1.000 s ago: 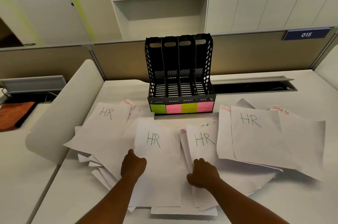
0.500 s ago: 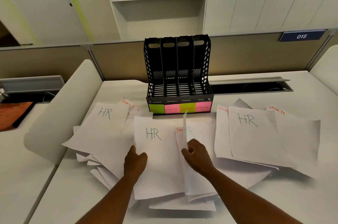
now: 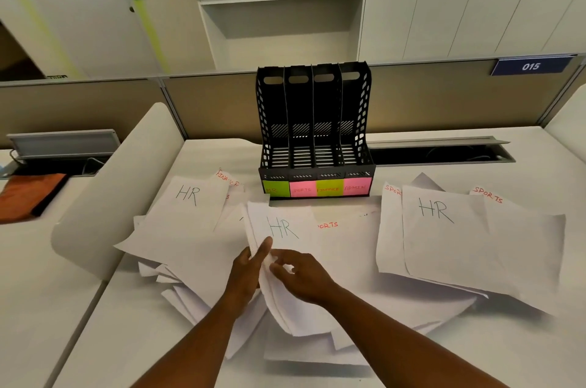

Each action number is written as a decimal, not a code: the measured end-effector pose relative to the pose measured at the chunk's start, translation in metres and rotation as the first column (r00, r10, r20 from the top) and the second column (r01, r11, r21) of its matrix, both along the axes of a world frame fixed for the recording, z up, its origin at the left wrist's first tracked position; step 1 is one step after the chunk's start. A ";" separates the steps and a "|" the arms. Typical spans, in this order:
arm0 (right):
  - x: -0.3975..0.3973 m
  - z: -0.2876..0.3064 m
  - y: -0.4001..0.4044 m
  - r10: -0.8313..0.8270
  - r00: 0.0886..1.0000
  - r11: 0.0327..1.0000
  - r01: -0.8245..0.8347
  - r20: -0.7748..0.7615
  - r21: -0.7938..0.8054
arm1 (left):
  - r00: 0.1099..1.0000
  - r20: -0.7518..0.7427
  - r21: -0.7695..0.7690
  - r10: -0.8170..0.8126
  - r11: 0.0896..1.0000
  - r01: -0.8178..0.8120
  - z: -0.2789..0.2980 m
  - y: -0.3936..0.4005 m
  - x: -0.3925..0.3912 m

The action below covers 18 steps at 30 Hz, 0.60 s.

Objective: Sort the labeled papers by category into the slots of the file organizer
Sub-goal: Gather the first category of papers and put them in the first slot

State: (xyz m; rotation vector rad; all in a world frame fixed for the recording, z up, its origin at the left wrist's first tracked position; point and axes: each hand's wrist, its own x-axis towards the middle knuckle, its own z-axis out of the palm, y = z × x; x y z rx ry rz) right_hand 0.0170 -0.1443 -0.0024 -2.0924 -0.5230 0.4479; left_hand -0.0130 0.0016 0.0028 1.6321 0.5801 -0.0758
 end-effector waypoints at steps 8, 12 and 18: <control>0.009 -0.006 -0.017 -0.210 0.939 0.966 0.243 0.271 -0.092 | 0.999 -0.048 0.197 -0.004 0.980 0.013 -0.010 0.004 -0.001; 0.027 -0.004 -0.058 -0.331 0.842 0.835 0.472 0.427 -0.282 | 0.999 0.024 0.155 0.035 0.987 -0.038 -0.008 0.007 -0.001; 0.037 -0.011 -0.113 -0.394 0.833 0.513 0.550 0.388 -0.660 | 0.988 0.105 0.038 0.109 0.993 -0.114 0.004 0.008 0.009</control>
